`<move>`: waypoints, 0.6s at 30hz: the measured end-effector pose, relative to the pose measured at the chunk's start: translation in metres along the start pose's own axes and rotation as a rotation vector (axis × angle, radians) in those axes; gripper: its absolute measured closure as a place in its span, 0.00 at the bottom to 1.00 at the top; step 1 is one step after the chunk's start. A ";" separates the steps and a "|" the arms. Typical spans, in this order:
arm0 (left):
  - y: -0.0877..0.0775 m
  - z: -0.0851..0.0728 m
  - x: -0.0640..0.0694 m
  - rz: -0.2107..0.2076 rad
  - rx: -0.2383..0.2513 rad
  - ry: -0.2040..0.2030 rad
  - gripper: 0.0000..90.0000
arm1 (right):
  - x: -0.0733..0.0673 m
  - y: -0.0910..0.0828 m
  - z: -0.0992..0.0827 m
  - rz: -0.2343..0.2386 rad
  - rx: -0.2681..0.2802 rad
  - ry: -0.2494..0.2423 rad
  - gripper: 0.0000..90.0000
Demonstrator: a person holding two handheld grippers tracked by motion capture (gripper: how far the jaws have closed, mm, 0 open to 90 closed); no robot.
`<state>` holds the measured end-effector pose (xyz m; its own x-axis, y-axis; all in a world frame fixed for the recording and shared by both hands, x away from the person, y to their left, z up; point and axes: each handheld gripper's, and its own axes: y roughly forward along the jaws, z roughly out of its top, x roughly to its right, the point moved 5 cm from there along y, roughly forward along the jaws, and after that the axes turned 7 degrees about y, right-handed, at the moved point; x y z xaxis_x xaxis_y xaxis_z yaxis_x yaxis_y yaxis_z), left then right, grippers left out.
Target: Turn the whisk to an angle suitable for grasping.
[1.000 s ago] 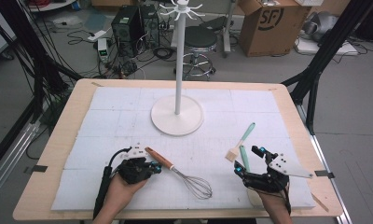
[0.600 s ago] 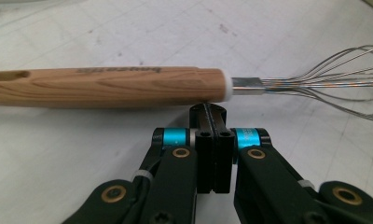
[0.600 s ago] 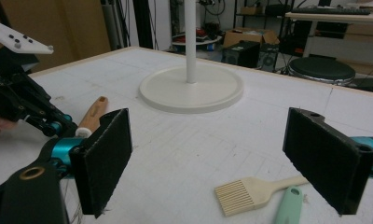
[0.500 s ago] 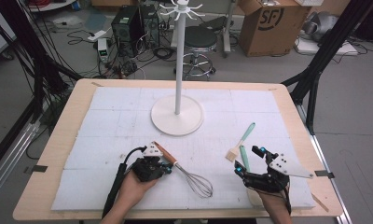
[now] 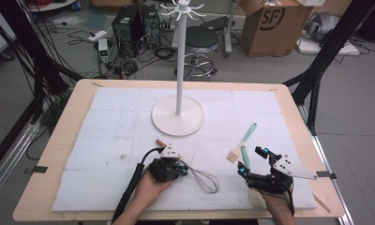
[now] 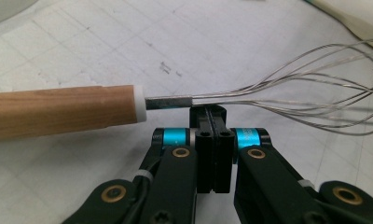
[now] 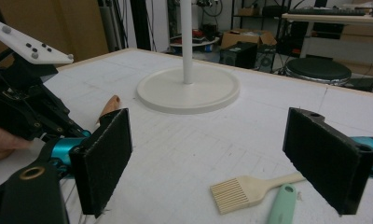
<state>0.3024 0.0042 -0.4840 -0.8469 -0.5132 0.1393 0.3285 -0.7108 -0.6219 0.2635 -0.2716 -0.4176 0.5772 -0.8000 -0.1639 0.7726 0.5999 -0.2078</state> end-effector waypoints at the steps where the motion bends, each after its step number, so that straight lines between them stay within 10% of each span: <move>1: 0.001 0.001 0.001 -0.001 0.008 -0.001 1.00 | 0.000 0.000 0.000 0.000 0.000 0.001 0.16; 18: -0.033 0.000 -0.020 0.043 0.170 -0.039 1.00 | 0.002 -0.001 -0.001 -0.005 0.002 0.000 0.16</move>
<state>0.3083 0.0376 -0.4666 -0.8149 -0.5606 0.1473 0.4327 -0.7575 -0.4888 0.2631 -0.2738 -0.4181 0.5730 -0.8033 -0.1625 0.7763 0.5955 -0.2065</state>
